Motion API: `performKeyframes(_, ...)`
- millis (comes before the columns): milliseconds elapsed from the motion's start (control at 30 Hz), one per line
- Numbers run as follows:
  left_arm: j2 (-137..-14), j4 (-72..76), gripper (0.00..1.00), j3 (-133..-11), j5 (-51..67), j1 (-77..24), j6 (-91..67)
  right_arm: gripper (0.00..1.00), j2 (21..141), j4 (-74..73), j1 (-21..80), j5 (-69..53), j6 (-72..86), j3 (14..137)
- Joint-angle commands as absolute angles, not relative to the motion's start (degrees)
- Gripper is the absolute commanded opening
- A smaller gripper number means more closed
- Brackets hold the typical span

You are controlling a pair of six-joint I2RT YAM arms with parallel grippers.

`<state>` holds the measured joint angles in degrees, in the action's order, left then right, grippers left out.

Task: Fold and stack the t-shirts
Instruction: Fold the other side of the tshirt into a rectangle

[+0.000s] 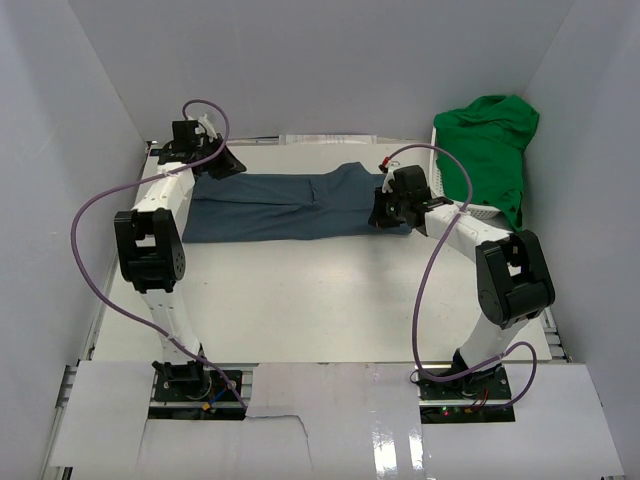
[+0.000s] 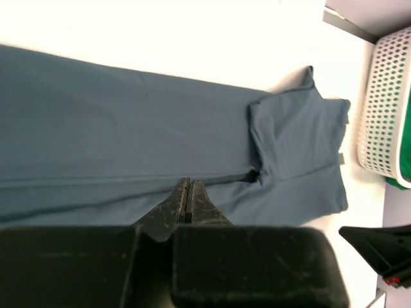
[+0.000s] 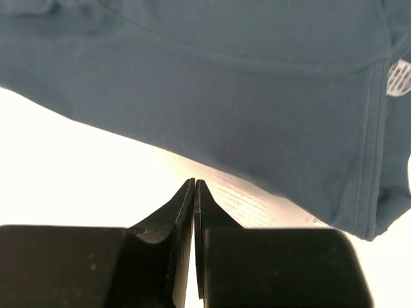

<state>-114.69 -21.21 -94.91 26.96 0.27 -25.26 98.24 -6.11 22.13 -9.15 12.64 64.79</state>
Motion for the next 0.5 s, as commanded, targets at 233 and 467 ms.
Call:
performKeyframes(233, -117.1, -24.3, 0.00, -99.1, 23.5, 2.9, -22.5, 0.08, 98.8, -4.5, 22.1, -10.7, 12.7, 62.1)
performKeyframes(467, -115.9, -21.9, 0.01, -97.4, 20.6, 3.4, -22.2, 0.08, 98.3, -4.3, 22.1, -9.1, 12.4, 60.8)
